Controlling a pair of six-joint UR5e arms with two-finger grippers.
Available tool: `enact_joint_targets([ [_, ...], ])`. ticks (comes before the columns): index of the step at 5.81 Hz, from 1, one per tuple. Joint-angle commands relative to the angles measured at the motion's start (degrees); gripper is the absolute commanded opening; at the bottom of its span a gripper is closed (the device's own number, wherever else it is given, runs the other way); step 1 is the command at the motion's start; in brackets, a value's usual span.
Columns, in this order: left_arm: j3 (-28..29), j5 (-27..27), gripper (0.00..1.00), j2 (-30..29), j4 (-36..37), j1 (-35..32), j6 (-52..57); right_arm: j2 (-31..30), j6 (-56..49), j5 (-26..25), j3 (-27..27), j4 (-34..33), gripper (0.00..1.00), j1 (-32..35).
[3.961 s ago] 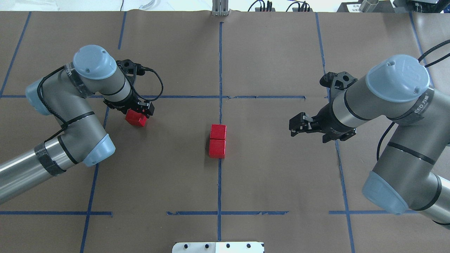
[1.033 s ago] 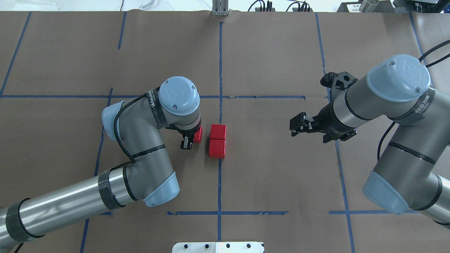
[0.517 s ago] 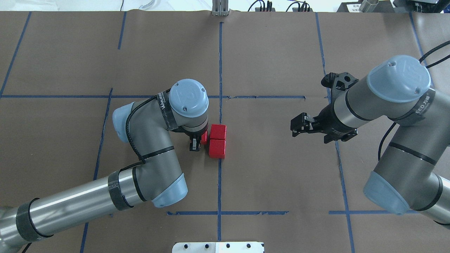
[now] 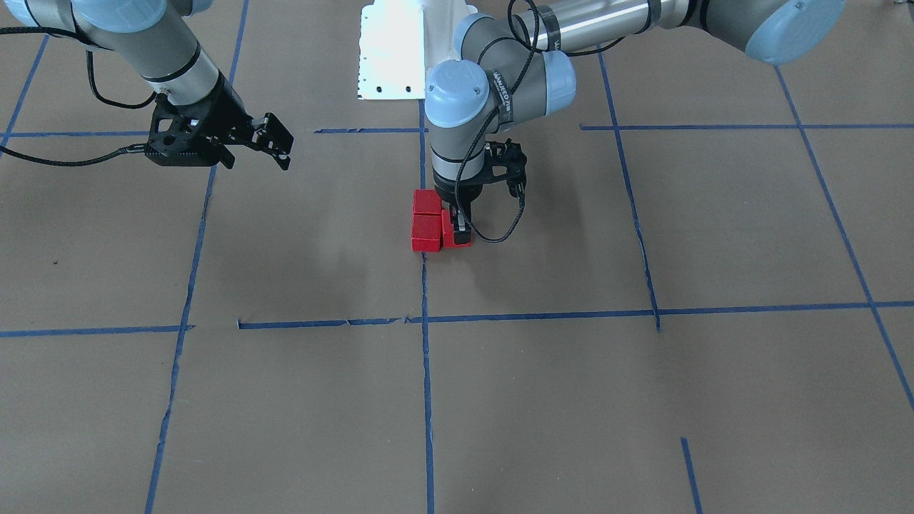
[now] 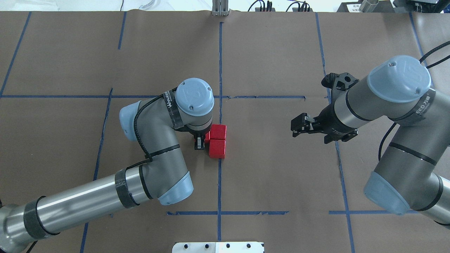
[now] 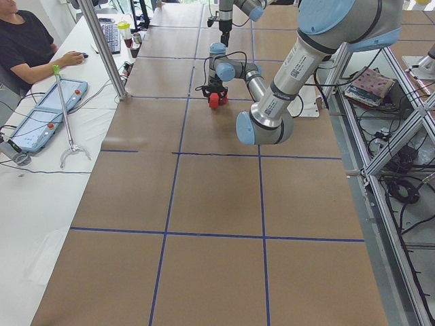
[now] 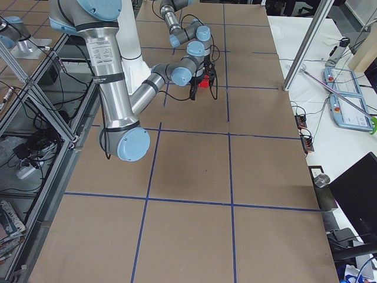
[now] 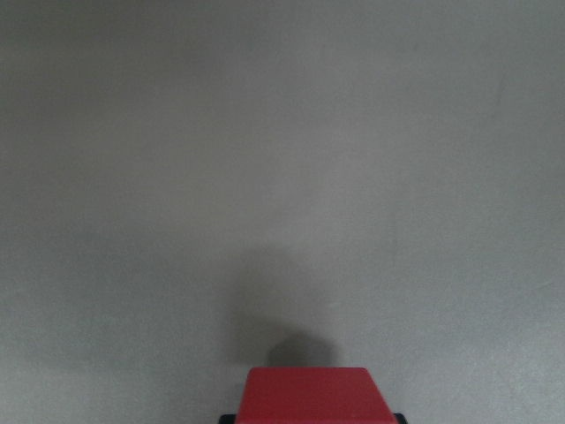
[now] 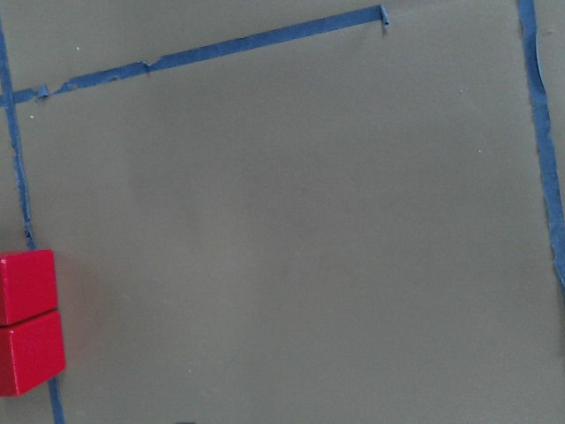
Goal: Form red blocks into L shape at center
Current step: 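Place the cube with the left gripper beside the pair, forming an L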
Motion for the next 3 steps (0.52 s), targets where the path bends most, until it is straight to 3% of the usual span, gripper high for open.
enact_joint_targets([
  [1,0.2,0.06,0.06,0.0,-0.07,0.0,-0.07,0.08,0.0,0.0,-0.08,0.0,1.0,0.0],
  [3,0.55,0.06,0.08,0.0,-0.25,-0.17,0.28,0.08,0.0,0.0,0.0,0.0,1.0,0.0],
])
